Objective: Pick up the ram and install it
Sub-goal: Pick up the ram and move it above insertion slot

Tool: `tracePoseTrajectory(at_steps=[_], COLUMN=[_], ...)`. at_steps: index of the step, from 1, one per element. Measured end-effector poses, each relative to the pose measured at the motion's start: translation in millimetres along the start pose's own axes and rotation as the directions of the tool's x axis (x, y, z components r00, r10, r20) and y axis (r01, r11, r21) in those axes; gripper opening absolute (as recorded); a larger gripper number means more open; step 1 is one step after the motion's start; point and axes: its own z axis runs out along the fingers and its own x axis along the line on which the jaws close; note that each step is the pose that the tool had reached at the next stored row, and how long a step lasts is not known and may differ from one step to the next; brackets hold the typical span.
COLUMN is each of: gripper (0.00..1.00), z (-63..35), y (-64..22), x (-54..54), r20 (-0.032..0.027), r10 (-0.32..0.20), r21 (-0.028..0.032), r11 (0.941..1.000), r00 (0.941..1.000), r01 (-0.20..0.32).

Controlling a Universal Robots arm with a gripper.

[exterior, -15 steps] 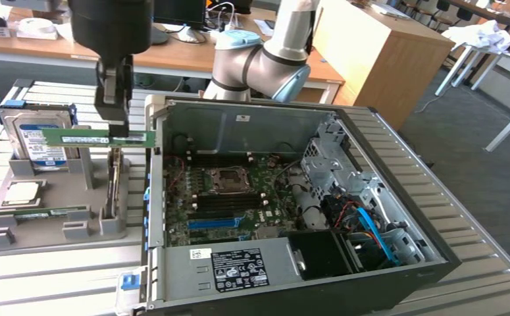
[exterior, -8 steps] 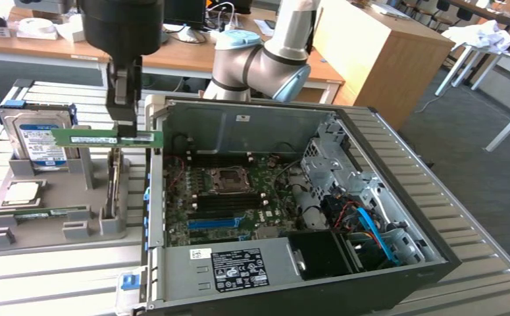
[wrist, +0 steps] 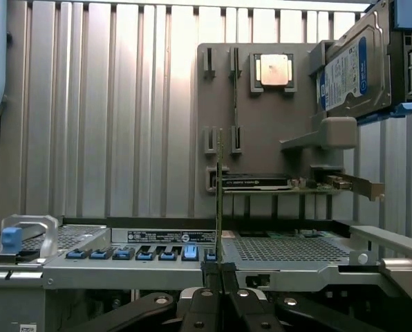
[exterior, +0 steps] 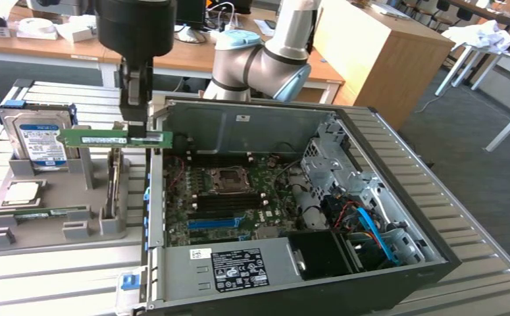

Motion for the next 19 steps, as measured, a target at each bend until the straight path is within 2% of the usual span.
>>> tracePoseTrajectory(at_steps=[19], gripper=[0.12], z=[-0.8], y=[-28.8], x=[0.0], r20=[0.0000], r10=[0.000], r21=[0.0000], r11=[1.0000], r00=[1.0000], r01=[0.000])
